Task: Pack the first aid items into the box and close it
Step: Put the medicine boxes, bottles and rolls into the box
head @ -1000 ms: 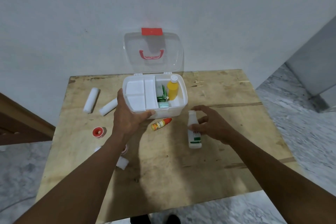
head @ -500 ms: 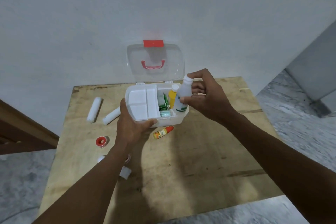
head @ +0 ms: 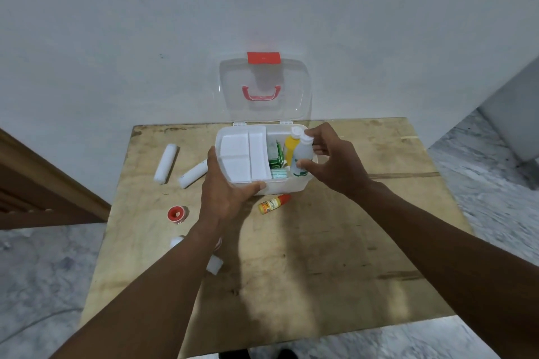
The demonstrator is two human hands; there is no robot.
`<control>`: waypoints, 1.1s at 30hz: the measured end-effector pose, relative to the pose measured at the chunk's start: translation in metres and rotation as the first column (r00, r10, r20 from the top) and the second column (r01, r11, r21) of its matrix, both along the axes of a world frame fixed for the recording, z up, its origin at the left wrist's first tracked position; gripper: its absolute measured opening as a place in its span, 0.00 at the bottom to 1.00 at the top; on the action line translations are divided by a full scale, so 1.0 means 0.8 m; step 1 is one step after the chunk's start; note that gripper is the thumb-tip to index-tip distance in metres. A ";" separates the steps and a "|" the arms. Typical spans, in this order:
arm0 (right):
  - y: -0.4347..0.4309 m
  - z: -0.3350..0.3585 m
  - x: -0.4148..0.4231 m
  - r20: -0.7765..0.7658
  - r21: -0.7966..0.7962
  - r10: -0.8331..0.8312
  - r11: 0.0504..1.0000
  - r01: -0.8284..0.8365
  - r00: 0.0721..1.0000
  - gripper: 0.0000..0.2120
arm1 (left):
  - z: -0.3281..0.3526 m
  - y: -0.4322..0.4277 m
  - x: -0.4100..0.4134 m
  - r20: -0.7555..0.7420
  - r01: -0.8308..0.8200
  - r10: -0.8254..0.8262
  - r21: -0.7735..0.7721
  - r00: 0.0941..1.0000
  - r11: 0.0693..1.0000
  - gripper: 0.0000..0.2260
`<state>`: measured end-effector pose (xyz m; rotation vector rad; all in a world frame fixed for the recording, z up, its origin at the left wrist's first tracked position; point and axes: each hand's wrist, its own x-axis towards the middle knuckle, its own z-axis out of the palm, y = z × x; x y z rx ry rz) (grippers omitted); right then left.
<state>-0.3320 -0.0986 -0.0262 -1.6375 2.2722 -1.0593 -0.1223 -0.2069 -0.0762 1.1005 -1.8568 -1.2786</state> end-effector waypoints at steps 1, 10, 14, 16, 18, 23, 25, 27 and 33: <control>0.000 -0.004 -0.001 -0.027 0.005 -0.010 1.000 0.011 1.000 0.26 | 0.000 0.000 0.000 -0.002 0.000 0.000 0.001 1.000 1.000 0.42; -0.013 -0.029 0.000 -0.181 0.061 -0.121 0.989 0.134 0.976 0.28 | -0.001 -0.001 0.000 -0.004 0.010 -0.010 -0.004 1.000 1.000 0.42; -0.020 -0.033 -0.001 -0.254 0.073 -0.154 0.981 0.178 0.955 0.27 | -0.003 -0.003 0.000 -0.008 0.011 -0.011 0.005 1.000 1.000 0.43; -0.024 -0.034 -0.003 -0.262 0.084 -0.156 0.979 0.183 0.952 0.27 | -0.004 -0.003 0.000 -0.006 0.007 -0.007 -0.003 1.000 1.000 0.43; -0.027 -0.034 -0.003 -0.266 0.102 -0.160 0.976 0.192 0.951 0.27 | -0.003 -0.002 0.001 -0.006 0.002 -0.002 -0.009 1.000 1.000 0.43; -0.031 -0.032 -0.004 -0.362 0.132 -0.142 0.970 0.202 0.921 0.26 | -0.001 0.000 0.000 -0.024 0.006 -0.007 -0.010 1.000 1.000 0.42; -0.032 -0.031 -0.004 -0.393 0.131 -0.139 0.970 0.205 0.909 0.26 | 0.000 0.000 0.000 -0.028 0.008 -0.009 -0.008 1.000 1.000 0.43; -0.031 -0.032 -0.003 -0.406 0.128 -0.134 0.971 0.201 0.904 0.26 | -0.001 -0.001 0.000 -0.024 0.010 -0.010 -0.003 1.000 1.000 0.43; -0.026 -0.033 -0.004 -0.356 0.129 -0.116 0.977 0.172 0.927 0.26 | -0.001 0.000 0.000 -0.040 0.020 -0.020 0.006 0.999 1.000 0.43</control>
